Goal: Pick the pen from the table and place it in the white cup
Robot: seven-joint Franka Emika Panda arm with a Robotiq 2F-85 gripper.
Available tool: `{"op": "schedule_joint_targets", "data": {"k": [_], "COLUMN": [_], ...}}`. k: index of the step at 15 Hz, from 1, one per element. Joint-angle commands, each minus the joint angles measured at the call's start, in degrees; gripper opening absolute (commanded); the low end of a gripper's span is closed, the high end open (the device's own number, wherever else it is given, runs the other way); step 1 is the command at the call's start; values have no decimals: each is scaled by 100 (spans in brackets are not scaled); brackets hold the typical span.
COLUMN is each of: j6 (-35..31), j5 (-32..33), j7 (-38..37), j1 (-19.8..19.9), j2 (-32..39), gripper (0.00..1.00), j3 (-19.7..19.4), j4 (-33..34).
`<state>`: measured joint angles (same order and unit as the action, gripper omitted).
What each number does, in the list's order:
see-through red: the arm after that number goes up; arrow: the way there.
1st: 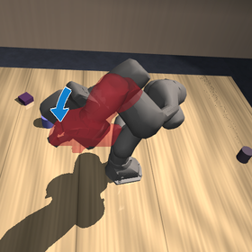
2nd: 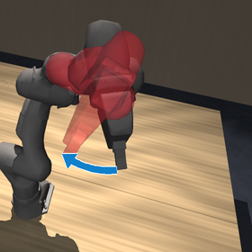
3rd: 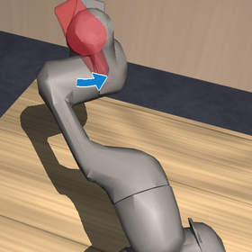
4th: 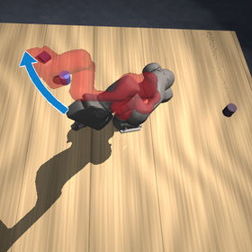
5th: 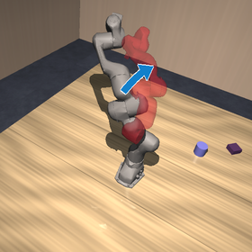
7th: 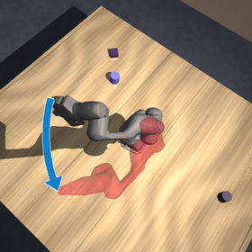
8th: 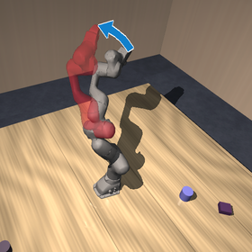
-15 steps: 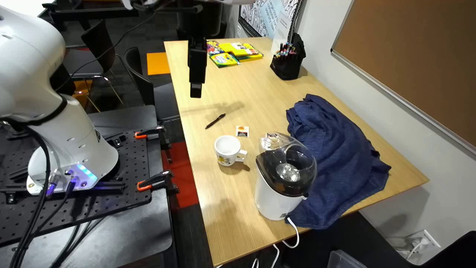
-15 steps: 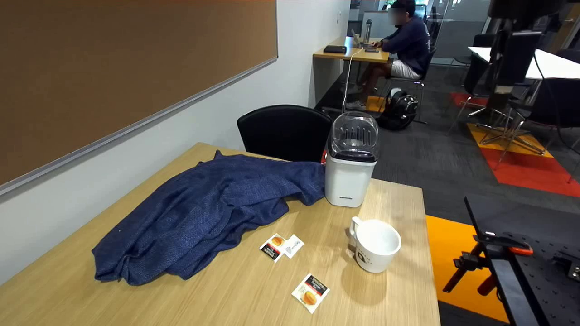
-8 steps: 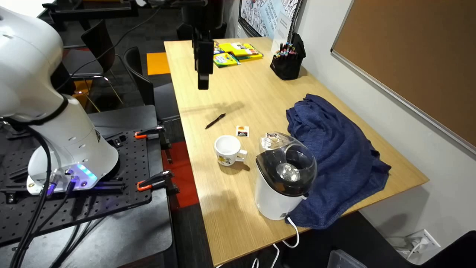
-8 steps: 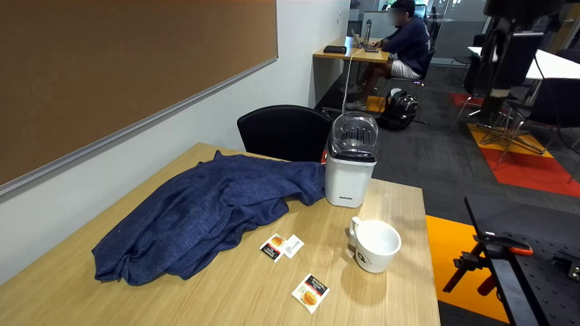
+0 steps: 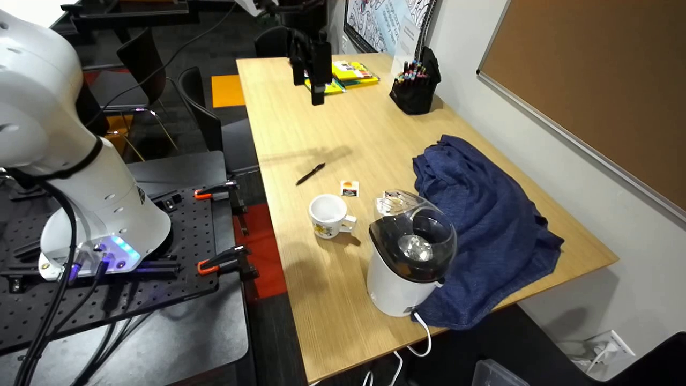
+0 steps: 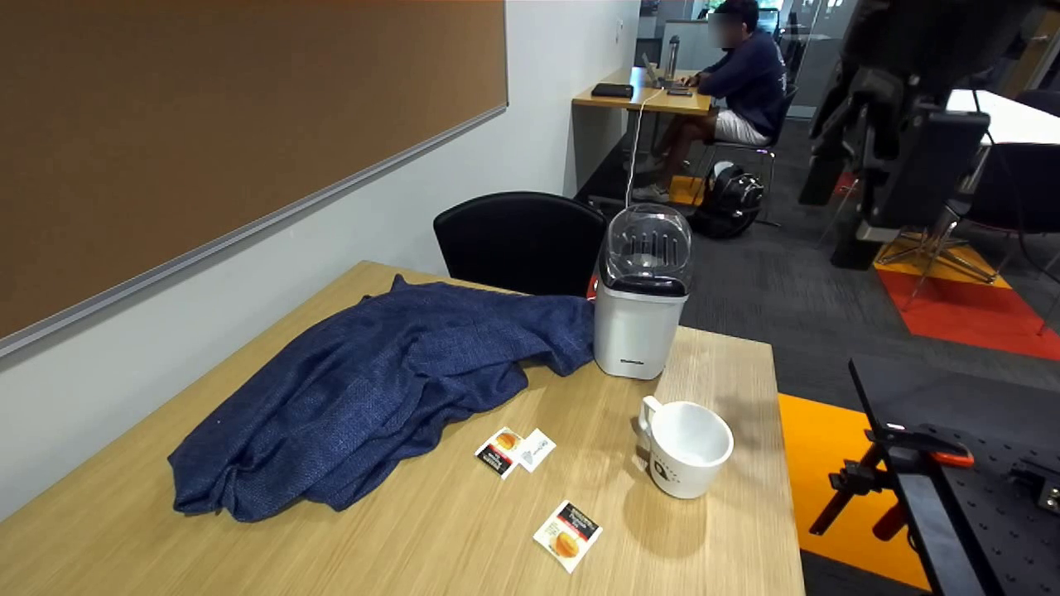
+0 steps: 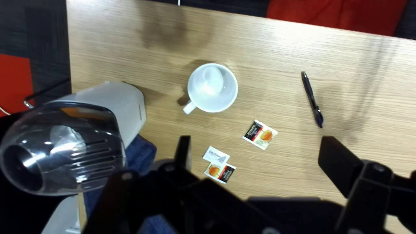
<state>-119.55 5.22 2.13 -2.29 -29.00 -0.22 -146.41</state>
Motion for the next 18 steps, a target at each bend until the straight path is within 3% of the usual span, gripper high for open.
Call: {"op": "schedule_joint_targets", "data": {"k": [1, 9, 18], "j6": [-611, -2178, -4023], "j5": [-366, -1405, -1098], "j7": [415, 1555, 988], "j1": [-313, -921, -910], "j2": [470, 1744, 3341], "gripper": [100, 100, 100], "j3": [35, 128, 850], "j4": [74, 31, -47]}}
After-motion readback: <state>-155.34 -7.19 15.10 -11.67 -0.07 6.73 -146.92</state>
